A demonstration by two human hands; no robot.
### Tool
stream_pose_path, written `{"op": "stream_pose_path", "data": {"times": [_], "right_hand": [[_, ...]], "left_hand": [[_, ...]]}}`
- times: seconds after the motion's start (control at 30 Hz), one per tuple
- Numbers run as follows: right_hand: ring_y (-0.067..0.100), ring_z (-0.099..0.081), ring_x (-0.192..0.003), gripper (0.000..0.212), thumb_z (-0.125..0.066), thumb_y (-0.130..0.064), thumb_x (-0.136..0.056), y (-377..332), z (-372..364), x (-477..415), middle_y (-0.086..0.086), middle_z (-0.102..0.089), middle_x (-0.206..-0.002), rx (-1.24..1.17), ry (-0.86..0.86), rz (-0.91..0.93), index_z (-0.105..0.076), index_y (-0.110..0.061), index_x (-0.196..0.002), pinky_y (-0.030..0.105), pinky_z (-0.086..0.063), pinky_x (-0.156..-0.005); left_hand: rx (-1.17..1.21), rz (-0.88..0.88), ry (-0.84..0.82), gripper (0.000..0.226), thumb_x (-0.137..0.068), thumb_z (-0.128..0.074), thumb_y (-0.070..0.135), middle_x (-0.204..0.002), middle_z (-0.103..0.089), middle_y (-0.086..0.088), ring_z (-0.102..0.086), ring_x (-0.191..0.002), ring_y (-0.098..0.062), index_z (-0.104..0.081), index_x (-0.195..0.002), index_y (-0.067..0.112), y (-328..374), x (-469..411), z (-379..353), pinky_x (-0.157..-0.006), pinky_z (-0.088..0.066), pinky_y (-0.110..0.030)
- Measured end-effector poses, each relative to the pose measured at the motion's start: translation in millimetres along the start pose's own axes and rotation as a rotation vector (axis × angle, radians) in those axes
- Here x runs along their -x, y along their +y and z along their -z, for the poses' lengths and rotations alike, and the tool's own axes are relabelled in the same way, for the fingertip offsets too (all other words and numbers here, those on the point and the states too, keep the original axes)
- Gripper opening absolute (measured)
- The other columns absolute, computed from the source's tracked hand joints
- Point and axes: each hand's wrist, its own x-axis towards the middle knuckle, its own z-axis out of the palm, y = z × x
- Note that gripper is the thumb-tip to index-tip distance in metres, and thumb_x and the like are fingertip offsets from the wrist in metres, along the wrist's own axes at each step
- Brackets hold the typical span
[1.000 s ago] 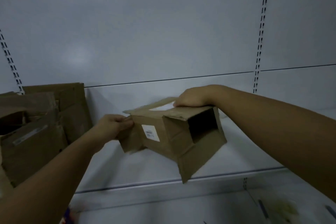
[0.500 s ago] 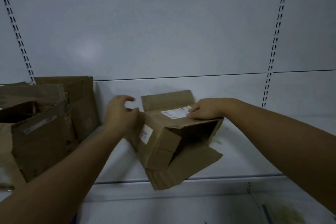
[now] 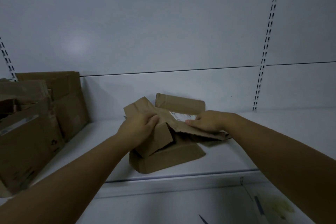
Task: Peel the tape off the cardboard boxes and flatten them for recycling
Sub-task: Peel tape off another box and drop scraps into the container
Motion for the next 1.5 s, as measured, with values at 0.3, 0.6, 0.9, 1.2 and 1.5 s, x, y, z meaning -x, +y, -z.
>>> {"op": "stream_pose_path", "data": {"times": [0.3,0.6,0.9,1.2,1.5], "right_hand": [[0.026,-0.046,-0.122,0.075,-0.035,-0.071,-0.086,12,6,-6,0.008,-0.044,-0.141,-0.018,-0.045,-0.034,-0.047,-0.018,-0.138,0.038,-0.037,-0.103],[0.022,-0.054,-0.100,0.071,-0.050,-0.065,-0.084,21,7,-14,0.006,-0.050,-0.128,-0.169,-0.046,-0.070,-0.050,-0.016,-0.135,0.033,-0.047,-0.086],[0.026,-0.052,-0.109,0.074,-0.052,-0.061,-0.086,16,5,-15,0.010,-0.048,-0.133,-0.207,-0.057,-0.121,-0.042,-0.010,-0.138,0.036,-0.046,-0.093],[0.027,-0.053,-0.110,0.075,-0.051,-0.063,-0.085,11,5,-15,0.009,-0.047,-0.134,-0.167,-0.068,-0.131,-0.041,-0.013,-0.140,0.039,-0.047,-0.096],[0.026,-0.049,-0.122,0.078,-0.045,-0.070,-0.083,-4,-6,-8,0.009,-0.047,-0.140,0.195,-0.008,-0.099,-0.044,-0.015,-0.139,0.036,-0.040,-0.101]], "left_hand": [[0.113,-0.117,-0.330,0.093,-0.078,-0.076,0.029,-0.153,-0.022,0.011,-0.029,-0.132,-0.006,-0.015,-0.149,0.037,-32,14,13,-0.103,-0.024,-0.018],[-0.258,-0.161,-0.164,0.115,-0.066,-0.080,0.050,-0.152,-0.014,0.006,-0.031,-0.131,-0.019,-0.004,-0.150,0.035,-21,19,3,-0.102,-0.038,-0.032],[-0.345,-0.113,0.001,0.107,-0.065,-0.075,0.060,-0.153,-0.024,0.005,-0.039,-0.130,-0.021,-0.015,-0.149,0.031,-13,25,-10,-0.099,-0.041,-0.035],[-0.413,-0.242,0.001,0.079,-0.069,-0.069,0.055,-0.110,-0.061,0.002,-0.056,-0.086,-0.014,-0.033,-0.133,0.026,-9,29,1,-0.069,-0.043,-0.026],[-0.290,-0.019,-0.687,0.094,-0.076,-0.061,0.067,-0.156,-0.021,0.001,-0.028,-0.139,-0.023,-0.018,-0.150,0.027,-19,35,21,-0.113,-0.028,-0.039]]}}
